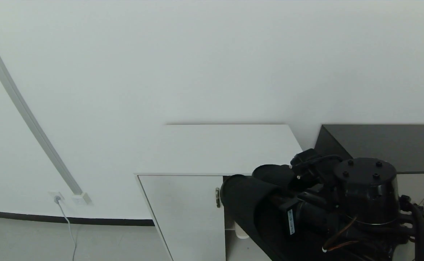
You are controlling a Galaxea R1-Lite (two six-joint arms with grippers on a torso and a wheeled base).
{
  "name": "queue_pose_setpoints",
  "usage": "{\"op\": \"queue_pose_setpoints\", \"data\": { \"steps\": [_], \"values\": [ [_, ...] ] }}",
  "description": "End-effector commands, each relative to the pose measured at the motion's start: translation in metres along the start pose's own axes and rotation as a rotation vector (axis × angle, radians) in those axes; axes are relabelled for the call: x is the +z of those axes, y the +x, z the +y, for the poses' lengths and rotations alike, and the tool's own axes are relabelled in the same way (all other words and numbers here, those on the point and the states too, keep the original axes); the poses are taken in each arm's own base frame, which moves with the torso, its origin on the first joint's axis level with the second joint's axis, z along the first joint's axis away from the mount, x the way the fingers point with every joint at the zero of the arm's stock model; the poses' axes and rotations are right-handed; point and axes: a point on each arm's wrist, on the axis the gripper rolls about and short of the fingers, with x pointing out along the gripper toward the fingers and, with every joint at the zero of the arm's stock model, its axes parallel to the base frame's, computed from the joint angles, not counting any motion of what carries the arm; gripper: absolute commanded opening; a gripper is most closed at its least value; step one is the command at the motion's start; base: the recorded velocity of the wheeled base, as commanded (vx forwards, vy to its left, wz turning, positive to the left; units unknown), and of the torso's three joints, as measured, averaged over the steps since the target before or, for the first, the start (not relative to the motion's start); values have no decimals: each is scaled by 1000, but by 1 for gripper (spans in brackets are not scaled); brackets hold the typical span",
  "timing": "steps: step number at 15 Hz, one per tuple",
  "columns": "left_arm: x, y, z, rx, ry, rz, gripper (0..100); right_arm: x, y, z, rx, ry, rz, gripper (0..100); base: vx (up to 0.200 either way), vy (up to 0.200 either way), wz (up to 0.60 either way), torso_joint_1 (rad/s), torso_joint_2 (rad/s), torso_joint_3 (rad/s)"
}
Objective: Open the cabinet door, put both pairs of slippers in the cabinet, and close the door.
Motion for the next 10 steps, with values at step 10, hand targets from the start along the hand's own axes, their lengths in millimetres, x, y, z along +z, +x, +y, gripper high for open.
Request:
{"op": "queue_pose_setpoints", "data": {
  "steps": [10],
  "values": [
    [0,0,0,3,-4,1,0,-3,-5,1,8,-3,-1,0,0,0,0,0,0,0]
  ]
}}
